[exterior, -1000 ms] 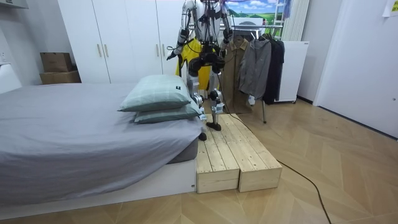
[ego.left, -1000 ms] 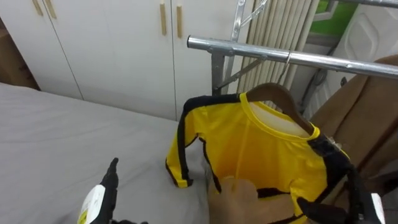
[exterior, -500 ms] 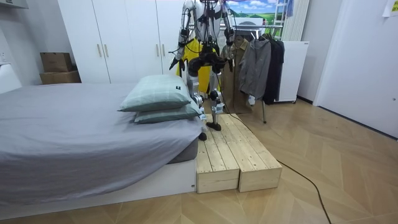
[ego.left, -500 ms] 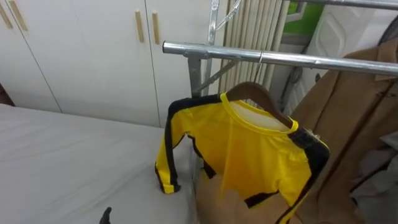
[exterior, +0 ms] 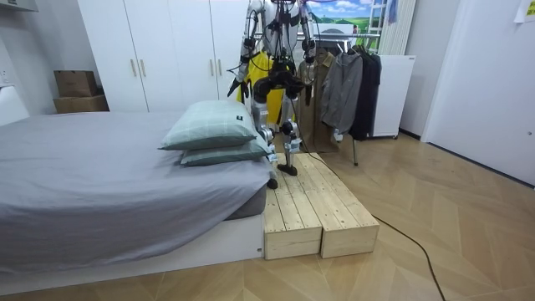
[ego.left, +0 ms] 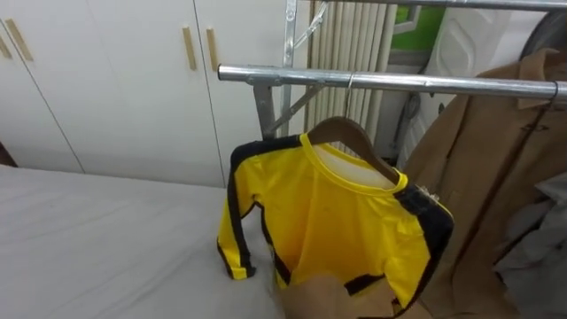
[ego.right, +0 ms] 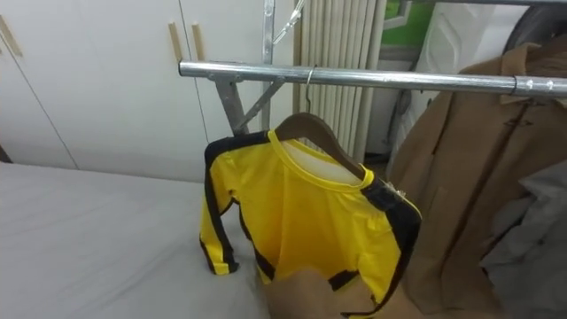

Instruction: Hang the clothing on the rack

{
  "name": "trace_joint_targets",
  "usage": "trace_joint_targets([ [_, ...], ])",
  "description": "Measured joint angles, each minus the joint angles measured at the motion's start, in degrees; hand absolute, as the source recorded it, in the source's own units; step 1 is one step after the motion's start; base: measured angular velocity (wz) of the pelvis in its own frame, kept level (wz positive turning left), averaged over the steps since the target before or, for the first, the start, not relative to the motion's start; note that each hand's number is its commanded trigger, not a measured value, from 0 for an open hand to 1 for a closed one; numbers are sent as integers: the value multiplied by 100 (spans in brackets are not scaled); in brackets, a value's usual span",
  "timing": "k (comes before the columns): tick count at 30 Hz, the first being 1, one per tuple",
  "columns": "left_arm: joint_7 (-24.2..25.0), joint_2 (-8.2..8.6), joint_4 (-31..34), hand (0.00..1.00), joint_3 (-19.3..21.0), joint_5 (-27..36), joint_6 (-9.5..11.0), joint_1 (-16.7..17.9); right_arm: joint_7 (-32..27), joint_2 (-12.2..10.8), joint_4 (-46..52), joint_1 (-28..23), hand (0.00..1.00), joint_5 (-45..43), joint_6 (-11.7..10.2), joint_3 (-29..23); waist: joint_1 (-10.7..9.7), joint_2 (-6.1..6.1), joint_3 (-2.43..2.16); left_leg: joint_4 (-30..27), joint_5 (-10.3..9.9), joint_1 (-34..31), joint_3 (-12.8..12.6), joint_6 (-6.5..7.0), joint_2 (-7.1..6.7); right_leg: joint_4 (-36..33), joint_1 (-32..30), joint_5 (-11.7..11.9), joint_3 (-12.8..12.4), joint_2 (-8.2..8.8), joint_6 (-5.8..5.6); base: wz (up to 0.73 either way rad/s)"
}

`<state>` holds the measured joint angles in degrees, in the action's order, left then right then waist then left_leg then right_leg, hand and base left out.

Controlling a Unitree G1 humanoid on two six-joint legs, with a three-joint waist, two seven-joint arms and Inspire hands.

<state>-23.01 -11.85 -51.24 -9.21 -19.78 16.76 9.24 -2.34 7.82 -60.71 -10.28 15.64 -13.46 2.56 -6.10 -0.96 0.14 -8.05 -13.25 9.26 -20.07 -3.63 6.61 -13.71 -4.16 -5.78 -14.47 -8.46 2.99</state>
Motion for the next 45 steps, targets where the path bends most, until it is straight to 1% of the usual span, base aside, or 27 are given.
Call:
trace_joint_targets([
  [2,19,6,-3,0,0,7,0,1,332,-1,-192,15,0,83,89,1,-5,-4,-3,0,1,-10,31,1,0,13,15,-2,17,10,3,7],
  [3,26,7,-3,0,-1,5,-1,1,408,-1,-220,8,0,96,126,2,-5,-4,-3,0,1,-16,52,1,0,15,20,-3,32,17,3,11],
  [4,59,7,3,0,19,-26,-3,2,556,-1,-294,6,0,149,189,1,0,0,-7,-6,1,-55,123,1,-4,15,11,-3,68,31,3,17],
  [6,128,9,-2,0,42,-125,-17,2,742,0,-505,43,0,212,260,-70,-8,22,-9,-11,2,-72,184,2,-12,16,4,-24,139,56,2,20],
  [8,203,32,-8,0,61,-243,-38,2,916,0,-832,76,0,378,359,-186,-9,76,-28,-8,1,-72,322,2,-29,11,25,-95,267,96,12,27],
  [9,226,44,-6,0,62,-244,-53,2,933,0,-885,81,0,435,379,-207,-4,80,-31,-7,1,-72,337,2,-29,11,29,-102,281,99,13,19],
  [12,273,100,-2,0,62,-244,-194,4,960,6,-1102,135,0,549,502,-273,7,85,-31,-4,2,-95,407,2,-31,13,29,-122,342,117,19,11],
  [15,317,107,36,0,75,-252,-299,1,967,6,-1145,156,0,610,597,-323,2,69,-31,-18,3,-130,474,4,-34,18,26,-143,376,130,24,10],
  [16,357,108,108,0,109,-334,-336,1,984,8,-1214,185,0,618,599,-348,-2,65,-30,-29,4,-148,502,5,-36,21,22,-144,387,137,23,8],
  [19,388,107,200,0,114,-358,-351,-48,1016,9,-1310,232,0,674,606,-351,6,63,-27,-46,7,-137,534,7,-37,36,52,-144,414,149,23,5],
  [20,423,107,203,0,113,-358,-352,-72,1047,9,-1309,244,0,669,606,-351,6,63,-13,-47,7,-106,551,8,-37,57,96,-144,429,152,23,5],
  [22,500,107,313,0,113,-360,-367,-72,1083,11,-1293,262,0,648,606,-344,5,72,-12,-60,7,-97,566,8,-37,72,117,-147,446,159,24,2],
  [23,510,108,431,0,114,-361,-371,-72,1086,12,-1293,267,0,649,611,-343,20,85,-1,-66,7,-100,566,8,-37,74,118,-147,447,161,24,0],
  [24,511,108,476,0,114,-361,-372,-72,1092,13,-1293,268,0,649,619,-343,26,88,1,-69,7,-100,566,8,-37,73,119,-147,447,161,24,0],
  [26,512,109,518,0,114,-351,-374,-73,1114,33,-1293,324,0,649,724,-325,27,90,-1,-71,8,-94,568,8,-37,69,126,-145,447,161,25,0],
  [30,539,116,612,0,113,-350,-455,-72,1111,42,-1293,348,0,653,738,-318,31,89,0,-72,8,-97,608,8,-37,81,142,-144,489,169,28,5],
  [31,570,123,644,0,113,-348,-471,-80,1105,50,-1294,354,0,648,739,-315,33,75,7,-73,8,-98,632,8,-37,106,167,-144,520,180,28,11],
  [33,592,156,644,0,112,-357,-491,-83,1087,76,-1293,370,0,636,740,-260,33,56,5,-74,8,-95,653,9,-40,124,187,-145,542,191,27,11],
  [36,637,198,649,0,113,-357,-516,-83,1049,85,-1303,373,0,635,740,-187,21,48,11,-88,8,-117,779,9,-41,188,246,-144,657,216,27,20],
  [39,641,218,864,0,113,-378,-557,-71,1036,110,-1307,391,0,634,740,-186,37,34,30,-133,8,-180,891,9,-43,212,257,-146,747,237,31,19],
  [41,622,216,1061,0,113,-401,-559,-70,979,119,-1310,400,0,637,739,-154,84,11,26,-142,9,-185,942,9,-42,220,278,-156,795,243,44,11],
  [45,567,251,1090,0,111,-425,-551,-94,932,145,-1309,419,0,633,728,-102,168,-38,14,-161,10,-196,981,8,-32,208,281,-172,841,244,68,5],
])
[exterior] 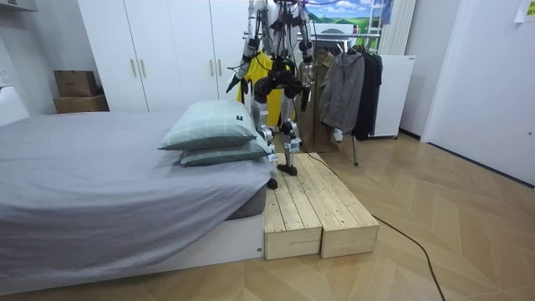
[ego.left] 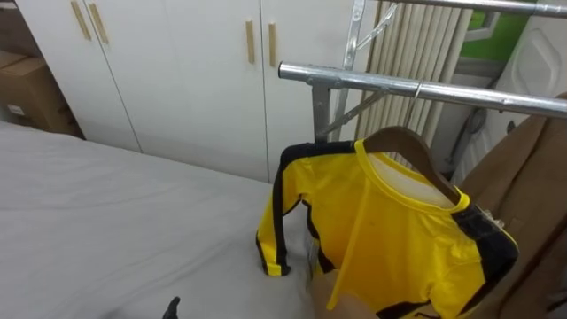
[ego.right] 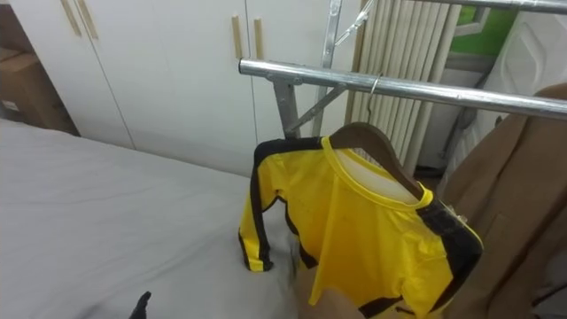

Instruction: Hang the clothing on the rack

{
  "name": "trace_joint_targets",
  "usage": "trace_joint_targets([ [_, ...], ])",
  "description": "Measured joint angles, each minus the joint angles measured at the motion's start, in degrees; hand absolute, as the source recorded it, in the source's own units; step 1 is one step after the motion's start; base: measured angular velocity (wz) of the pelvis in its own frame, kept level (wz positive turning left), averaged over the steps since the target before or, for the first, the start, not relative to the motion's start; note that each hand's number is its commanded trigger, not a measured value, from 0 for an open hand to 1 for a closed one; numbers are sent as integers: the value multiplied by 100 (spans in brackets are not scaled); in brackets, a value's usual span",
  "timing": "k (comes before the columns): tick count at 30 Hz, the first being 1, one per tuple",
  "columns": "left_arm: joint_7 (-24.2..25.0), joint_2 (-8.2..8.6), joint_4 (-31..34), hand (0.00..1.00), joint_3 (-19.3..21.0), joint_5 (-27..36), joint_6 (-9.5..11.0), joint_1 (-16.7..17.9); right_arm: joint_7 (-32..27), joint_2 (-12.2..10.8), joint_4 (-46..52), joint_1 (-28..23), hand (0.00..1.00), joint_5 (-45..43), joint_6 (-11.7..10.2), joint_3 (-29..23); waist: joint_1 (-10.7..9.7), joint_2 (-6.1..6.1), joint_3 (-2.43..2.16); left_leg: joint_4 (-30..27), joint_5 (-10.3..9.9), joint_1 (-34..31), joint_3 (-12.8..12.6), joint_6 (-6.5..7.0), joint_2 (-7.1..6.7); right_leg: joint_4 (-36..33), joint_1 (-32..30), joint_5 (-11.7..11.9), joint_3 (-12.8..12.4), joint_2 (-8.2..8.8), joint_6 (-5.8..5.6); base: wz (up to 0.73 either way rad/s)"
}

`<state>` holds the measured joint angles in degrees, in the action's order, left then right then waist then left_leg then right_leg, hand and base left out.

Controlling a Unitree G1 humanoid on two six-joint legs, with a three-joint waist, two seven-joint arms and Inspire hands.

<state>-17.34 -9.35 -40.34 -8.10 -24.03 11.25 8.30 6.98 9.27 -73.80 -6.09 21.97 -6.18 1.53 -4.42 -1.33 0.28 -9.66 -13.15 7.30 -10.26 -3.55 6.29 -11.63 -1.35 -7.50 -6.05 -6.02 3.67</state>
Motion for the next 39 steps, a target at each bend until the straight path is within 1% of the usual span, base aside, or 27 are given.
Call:
trace_joint_targets([
  [3,-10,-2,122,0,-2,146,1,16,-17,28,0,41,0,-11,2,111,1,0,-8,-118,3,-209,129,-6,5,-2,-88,-9,170,38,13,27],
  [6,2,6,576,0,2,199,7,57,-60,92,4,57,0,-290,-2,175,186,2,-20,-221,17,-396,316,-21,4,-37,-167,-22,356,85,44,33],
  [8,58,5,1005,0,18,211,62,136,-58,153,-17,111,0,-600,0,178,317,12,-19,-278,60,-528,531,-50,1,-94,-177,-52,623,155,86,54],
  [9,69,5,1053,0,12,215,90,140,-60,165,-15,122,0,-672,0,193,329,14,-20,-322,69,-582,586,-53,0,-105,-173,-73,754,181,96,78],
  [10,150,13,1183,0,6,338,87,148,-60,195,-28,194,0,-747,3,268,347,28,-10,-428,92,-705,569,-71,1,-103,-167,-118,1023,240,127,98],
  [11,219,19,1283,0,-8,449,88,141,-74,205,-69,284,0,-830,-1,343,310,54,4,-535,149,-860,520,-75,1,-96,-151,-139,1278,307,145,108],
  [12,256,27,1340,0,-9,482,88,138,-81,205,-94,322,0,-903,-8,351,304,69,12,-581,186,-936,425,-74,14,-89,-138,-150,1428,339,158,121],
  [13,307,48,1426,0,-10,618,90,146,-100,205,-185,389,0,-958,-12,351,310,109,27,-619,312,-1055,123,-51,44,-57,-95,-168,1706,413,180,106],
  [14,326,60,1446,0,-13,703,90,147,-114,206,-202,400,0,-986,-10,360,310,133,29,-635,378,-1107,-84,-25,86,-19,-62,-173,1863,452,188,136],
  [15,345,63,1456,0,-36,890,91,147,-143,209,-212,400,0,-1031,-8,398,319,169,35,-706,488,-1235,-476,28,159,-5,-29,-208,2179,525,211,133],
  [16,398,59,1456,0,-37,994,89,154,-196,209,-226,404,0,-1109,-10,410,333,202,51,-849,514,-1290,-906,61,279,-25,5,-263,2419,572,227,141],
  [17,436,48,1456,0,-41,1036,89,168,-238,213,-232,412,0,-1141,-9,422,389,244,76,-1012,499,-1331,-1253,79,403,-32,40,-309,2626,595,236,103],
  [18,447,36,1456,0,-56,1076,89,168,-253,212,-230,428,0,-1158,-9,441,409,240,74,-1090,488,-1368,-1373,96,452,-41,45,-334,2724,604,238,86],
  [19,458,23,1460,0,-79,1099,90,168,-258,207,-229,480,0,-1201,-11,460,453,252,85,-1254,448,-1413,-1561,156,553,-84,45,-383,2913,619,245,88],
  [20,473,9,1460,0,-136,1095,92,164,-254,203,-225,517,0,-1331,-35,459,419,250,76,-1397,426,-1484,-1656,189,609,-120,57,-433,3145,650,228,91],
  [21,497,10,1460,0,-162,1093,100,162,-252,203,-225,532,0,-1375,-46,459,402,253,76,-1418,425,-1499,-1666,189,609,-126,73,-451,3253,671,223,96],
  [22,541,11,1461,0,-220,1092,130,165,-254,203,-225,555,0,-1416,-73,475,411,260,70,-1421,424,-1496,-1716,191,610,-140,90,-485,3440,708,203,87],
  [25,569,21,1560,0,-365,1089,202,167,-255,197,-233,564,0,-1477,-136,629,460,283,68,-1473,366,-1500,-1794,261,612,-144,169,-526,3874,790,190,80],
  [27,569,55,1568,0,-353,1089,290,156,-245,186,-271,615,0,-1595,-139,630,499,290,56,-1459,343,-1492,-1803,262,596,-154,212,-536,4035,817,179,58],
  [30,572,51,1567,0,-346,1084,308,155,-246,144,-370,717,0,-1790,-138,639,527,324,56,-1527,313,-1498,-1802,293,588,-218,294,-587,4268,882,135,35],
  [32,653,50,1568,0,-346,1087,311,148,-255,144,-382,691,0,-1799,-125,652,502,332,58,-1627,213,-1509,-1820,338,593,-263,414,-651,4522,947,58,51],
  [33,669,46,1568,0,-348,1085,313,136,-262,140,-382,688,0,-1800,-124,668,477,337,57,-1645,194,-1507,-1863,363,592,-298,433,-678,4594,981,30,62],
  [34,679,65,1565,0,-350,1087,316,108,-282,142,-381,683,0,-1812,-123,697,469,359,48,-1713,164,-1507,-1947,411,592,-378,459,-722,4726,1061,-23,65],
  [36,691,114,1546,0,-350,1080,334,17,-353,139,-382,683,0,-1853,-120,725,470,361,44,-1734,37,-1507,-1950,442,555,-430,534,-762,4983,1141,-107,76],
  [37,698,116,1471,0,-349,1072,379,-57,-410,119,-386,651,0,-1856,-92,712,455,390,45,-1740,-10,-1508,-1878,493,489,-456,634,-788,5201,1210,-192,100],
  [38,706,113,1373,0,-347,1074,385,-126,-461,91,-387,606,0,-1889,-36,619,431,426,31,-1759,-51,-1517,-1761,545,410,-471,772,-813,5411,1264,-296,102],
  [39,709,107,1334,0,-343,1079,384,-137,-491,79,-388,587,0,-1923,-14,605,423,432,15,-1731,-67,-1538,-1659,570,362,-505,867,-834,5491,1304,-348,101],
])
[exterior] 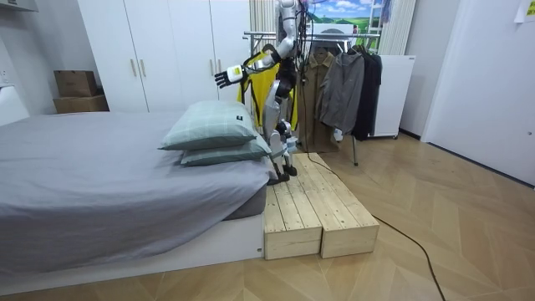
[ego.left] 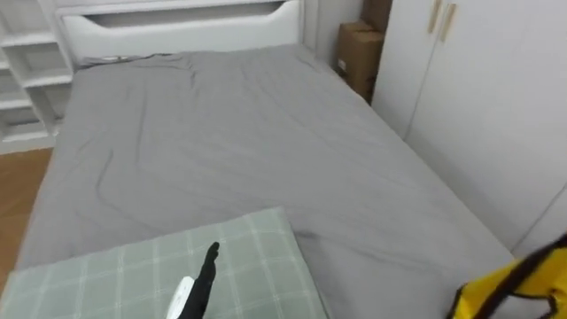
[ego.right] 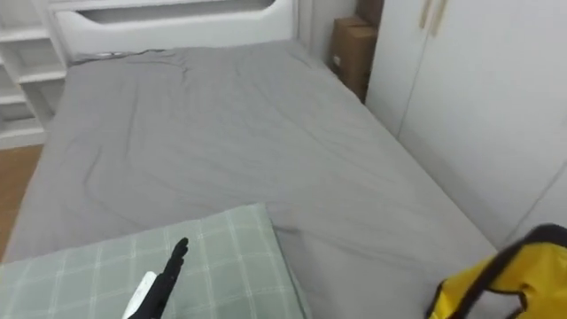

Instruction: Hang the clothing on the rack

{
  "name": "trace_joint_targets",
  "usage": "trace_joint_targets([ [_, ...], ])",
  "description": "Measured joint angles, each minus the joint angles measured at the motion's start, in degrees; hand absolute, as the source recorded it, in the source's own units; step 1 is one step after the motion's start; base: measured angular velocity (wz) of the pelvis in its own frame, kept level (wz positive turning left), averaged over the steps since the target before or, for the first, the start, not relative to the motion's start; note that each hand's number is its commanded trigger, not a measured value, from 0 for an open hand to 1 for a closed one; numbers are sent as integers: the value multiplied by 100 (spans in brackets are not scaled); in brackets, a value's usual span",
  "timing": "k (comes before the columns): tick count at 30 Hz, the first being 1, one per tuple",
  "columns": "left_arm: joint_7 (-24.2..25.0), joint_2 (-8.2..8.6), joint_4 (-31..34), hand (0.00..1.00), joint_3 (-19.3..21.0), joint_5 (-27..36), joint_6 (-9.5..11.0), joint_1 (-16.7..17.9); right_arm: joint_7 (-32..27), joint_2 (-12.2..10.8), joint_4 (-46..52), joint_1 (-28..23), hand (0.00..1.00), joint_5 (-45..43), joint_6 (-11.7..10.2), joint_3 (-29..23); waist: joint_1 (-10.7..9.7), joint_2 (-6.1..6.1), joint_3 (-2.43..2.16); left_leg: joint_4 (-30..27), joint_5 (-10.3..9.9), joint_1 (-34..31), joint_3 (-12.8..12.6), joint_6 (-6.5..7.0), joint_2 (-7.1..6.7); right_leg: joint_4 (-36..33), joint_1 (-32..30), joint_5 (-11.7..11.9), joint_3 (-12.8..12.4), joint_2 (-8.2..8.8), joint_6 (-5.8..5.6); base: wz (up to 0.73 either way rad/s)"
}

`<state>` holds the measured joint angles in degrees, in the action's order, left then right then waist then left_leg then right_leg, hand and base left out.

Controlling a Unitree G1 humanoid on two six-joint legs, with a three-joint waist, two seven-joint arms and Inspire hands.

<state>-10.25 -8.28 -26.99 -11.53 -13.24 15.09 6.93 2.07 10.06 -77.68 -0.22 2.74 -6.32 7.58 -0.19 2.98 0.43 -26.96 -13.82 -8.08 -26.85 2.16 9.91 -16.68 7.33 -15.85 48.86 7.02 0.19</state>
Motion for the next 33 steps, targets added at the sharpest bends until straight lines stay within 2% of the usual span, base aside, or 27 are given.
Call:
trace_joint_targets([
  [1,4,-30,-33,0,7,0,-2,5,-35,-30,-3,-5,0,-89,16,-10,-51,7,-10,20,-31,-47,301,56,-152,-83,117,-18,44,27,-108,126],
  [2,48,-44,-99,0,4,-18,-20,-39,-53,-45,5,3,0,-149,13,-31,-204,6,-20,33,-52,-97,670,124,-320,-185,136,-14,-458,43,-103,143],
  [3,85,-45,-143,0,-8,-15,-34,-81,-58,-48,0,0,0,-154,14,-65,-270,8,-27,46,-56,-115,837,180,-408,-301,93,-9,-918,57,-94,156],
  [4,90,-52,-191,0,-76,-2,-55,-124,-67,-48,0,7,0,-141,17,-120,-266,25,-26,121,-31,-69,1060,257,-542,-614,-81,-10,-1727,93,-99,105],
  [6,78,-104,-246,0,-190,16,-95,-75,-80,-50,8,23,0,-81,9,-95,-190,39,-30,259,4,30,1311,282,-661,-686,-237,-58,-2434,81,-190,78],
  [7,70,-189,-304,0,-238,21,-112,-40,-151,-67,10,48,0,-78,4,-75,-95,61,-28,330,26,93,1358,288,-674,-510,-366,18,-2692,98,-278,73],
  [8,35,-260,-371,0,-230,26,-133,-37,-247,-84,11,108,0,-84,5,-12,-91,93,-5,330,37,100,1501,274,-695,-147,-483,278,-2798,89,-339,59],
  [9,23,-305,-378,0,-222,20,-149,-34,-284,-105,18,126,0,-85,4,12,-92,138,-5,335,45,89,1585,260,-737,47,-554,517,-2858,90,-354,83],
  [10,-15,-344,-396,0,-218,21,-186,-34,-361,-149,35,100,0,-94,5,10,-133,177,-7,352,58,73,1792,229,-781,132,-561,701,-2958,54,-444,65],
  [11,-73,-337,-395,0,-190,2,-191,-32,-397,-170,29,117,0,-133,19,10,-54,190,-26,453,82,79,1869,187,-785,270,-504,774,-3018,-30,-436,52],
  [13,-100,-337,-396,0,-99,-42,-191,-36,-396,-178,39,236,0,-151,15,26,17,203,-18,559,128,61,1919,127,-808,477,-419,826,-3040,-92,-402,4],
  [14,-119,-328,-396,0,-98,-65,-191,-36,-400,-179,37,261,0,-159,15,28,27,188,-8,554,137,55,1932,114,-805,523,-393,832,-3063,-111,-398,6],
  [15,-156,-303,-396,0,-124,-104,-191,-23,-401,-179,36,281,0,-174,15,59,33,134,27,542,143,65,1956,102,-823,567,-344,831,-3094,-141,-398,13],
  [16,-169,-296,-395,0,-181,-101,-191,-2,-396,-179,33,280,0,-179,24,184,32,86,4,572,147,65,1979,91,-825,619,-327,827,-3184,-160,-404,16],
  [19,-214,-277,-393,0,-242,-87,-190,-3,-382,-198,38,312,0,-281,26,407,27,15,-14,660,179,81,2042,42,-831,631,-323,808,-3313,-188,-411,11],
  [24,-349,-256,-349,0,-244,-92,-190,0,-309,-186,30,334,0,-332,16,469,-16,23,-13,757,201,96,2058,4,-852,796,-247,803,-3324,-216,-411,5],
  [27,-427,-261,-349,0,-243,-90,-190,0,-188,-185,47,334,0,-357,11,465,-124,19,-8,820,207,142,2061,-5,-868,828,-224,803,-3475,-219,-411,-3],
  [33,-493,-256,-350,0,-194,-48,-190,3,-188,-172,34,212,0,-239,8,446,-177,6,-1,921,221,262,2067,-26,-880,903,-131,803,-3469,-219,-411,-2],
])
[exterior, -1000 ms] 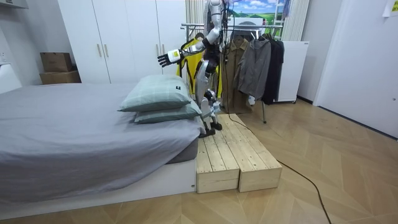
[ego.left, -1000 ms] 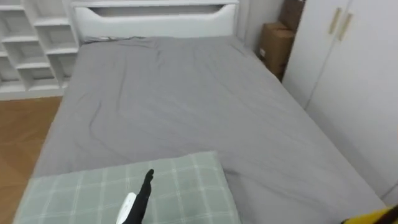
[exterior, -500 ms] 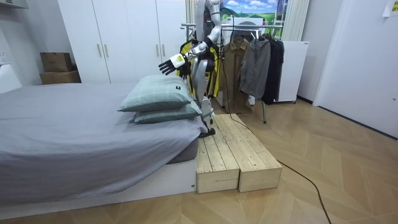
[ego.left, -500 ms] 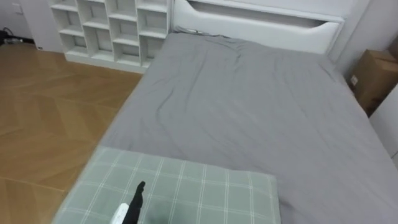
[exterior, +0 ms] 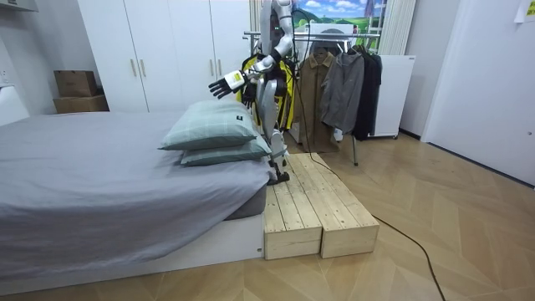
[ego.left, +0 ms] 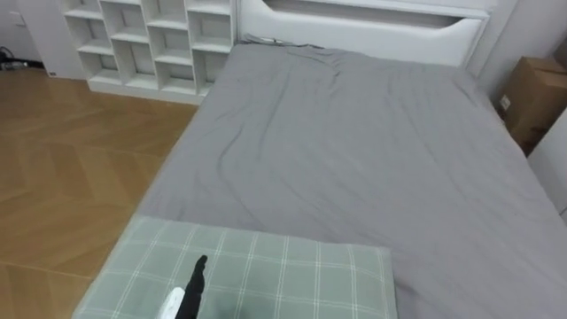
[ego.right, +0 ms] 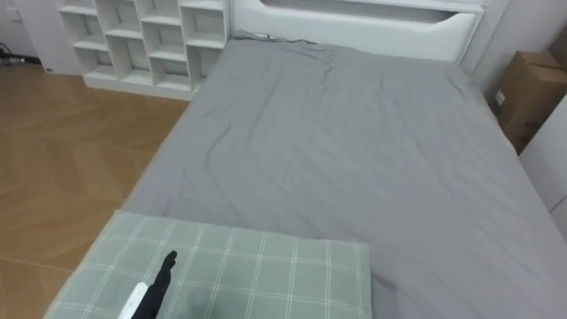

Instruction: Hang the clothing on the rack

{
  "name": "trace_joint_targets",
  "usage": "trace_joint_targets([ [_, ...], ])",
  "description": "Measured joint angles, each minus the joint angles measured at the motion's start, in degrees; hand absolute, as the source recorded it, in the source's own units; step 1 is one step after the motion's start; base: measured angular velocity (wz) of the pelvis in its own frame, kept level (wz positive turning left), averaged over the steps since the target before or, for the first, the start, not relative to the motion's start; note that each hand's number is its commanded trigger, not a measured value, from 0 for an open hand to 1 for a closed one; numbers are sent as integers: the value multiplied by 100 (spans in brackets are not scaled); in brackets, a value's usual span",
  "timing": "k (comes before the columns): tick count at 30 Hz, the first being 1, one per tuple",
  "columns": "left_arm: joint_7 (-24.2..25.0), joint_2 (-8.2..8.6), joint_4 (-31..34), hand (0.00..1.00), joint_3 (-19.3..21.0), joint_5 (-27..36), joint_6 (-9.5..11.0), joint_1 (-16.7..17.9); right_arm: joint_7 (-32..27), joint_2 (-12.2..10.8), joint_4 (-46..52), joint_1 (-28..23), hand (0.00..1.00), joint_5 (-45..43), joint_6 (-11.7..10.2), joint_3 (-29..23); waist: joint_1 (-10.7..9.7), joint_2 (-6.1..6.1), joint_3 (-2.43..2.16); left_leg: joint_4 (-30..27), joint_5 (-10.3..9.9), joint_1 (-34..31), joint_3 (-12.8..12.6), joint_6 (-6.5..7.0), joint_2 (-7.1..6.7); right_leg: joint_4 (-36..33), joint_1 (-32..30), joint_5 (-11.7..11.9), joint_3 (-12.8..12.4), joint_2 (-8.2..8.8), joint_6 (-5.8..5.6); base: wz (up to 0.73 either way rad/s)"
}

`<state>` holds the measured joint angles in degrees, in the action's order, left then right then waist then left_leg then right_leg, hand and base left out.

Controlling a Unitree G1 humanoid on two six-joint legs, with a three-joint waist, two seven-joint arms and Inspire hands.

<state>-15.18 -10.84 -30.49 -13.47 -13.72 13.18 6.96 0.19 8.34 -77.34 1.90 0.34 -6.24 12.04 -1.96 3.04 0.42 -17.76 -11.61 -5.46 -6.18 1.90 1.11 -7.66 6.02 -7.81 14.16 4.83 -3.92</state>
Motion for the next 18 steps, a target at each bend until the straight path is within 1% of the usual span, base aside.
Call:
trace_joint_targets([
  [4,-203,3,0,0,91,-43,1,16,-3,8,-10,-57,0,149,-20,-165,-45,-62,-6,32,19,21,28,-28,8,2,15,0,-5,-23,0,3],
  [6,-296,4,-14,0,156,-57,2,21,-1,33,-4,-98,0,187,-26,-218,-63,-97,1,16,19,17,57,-30,10,5,30,0,-3,-35,0,7],
  [8,-505,3,-170,0,232,-75,15,41,3,43,-2,-121,0,256,-21,-217,-68,-121,-6,41,21,69,71,-35,9,6,78,0,-5,-42,0,5],
  [9,-555,5,-202,0,248,-74,15,62,3,42,-1,-128,0,277,-17,-218,-61,-128,-3,53,21,96,67,-36,9,6,99,0,-6,-43,0,0],
  [11,-742,17,-267,0,383,-70,16,222,-6,35,2,-161,0,376,-2,-218,-56,-134,-13,100,23,173,62,-41,9,6,153,-2,3,-44,0,0],
  [12,-789,20,-307,0,439,-70,16,240,-8,35,4,-171,0,380,0,-220,-50,-131,-15,107,25,182,53,-44,9,5,157,-2,-2,-44,0,0],
  [14,-1013,21,-494,0,678,-71,16,288,-28,38,103,-269,0,382,4,-240,-20,-113,-23,109,26,206,49,-46,11,5,182,-15,-5,-44,6,0],
  [15,-1077,20,-569,0,721,-77,18,287,-32,38,136,-299,0,382,4,-264,8,-118,-26,109,26,213,60,-46,11,5,191,-15,-3,-45,6,0],
  [16,-1186,23,-774,0,818,-75,39,284,-38,36,176,-346,0,382,2,-334,56,-128,-33,114,24,221,77,-48,10,6,209,-17,-6,-45,6,0],
  [18,-1340,6,-1175,0,940,33,73,293,-43,40,167,-374,0,362,7,-440,77,-134,-36,118,24,231,74,-49,8,6,223,-19,2,-45,5,0],
])
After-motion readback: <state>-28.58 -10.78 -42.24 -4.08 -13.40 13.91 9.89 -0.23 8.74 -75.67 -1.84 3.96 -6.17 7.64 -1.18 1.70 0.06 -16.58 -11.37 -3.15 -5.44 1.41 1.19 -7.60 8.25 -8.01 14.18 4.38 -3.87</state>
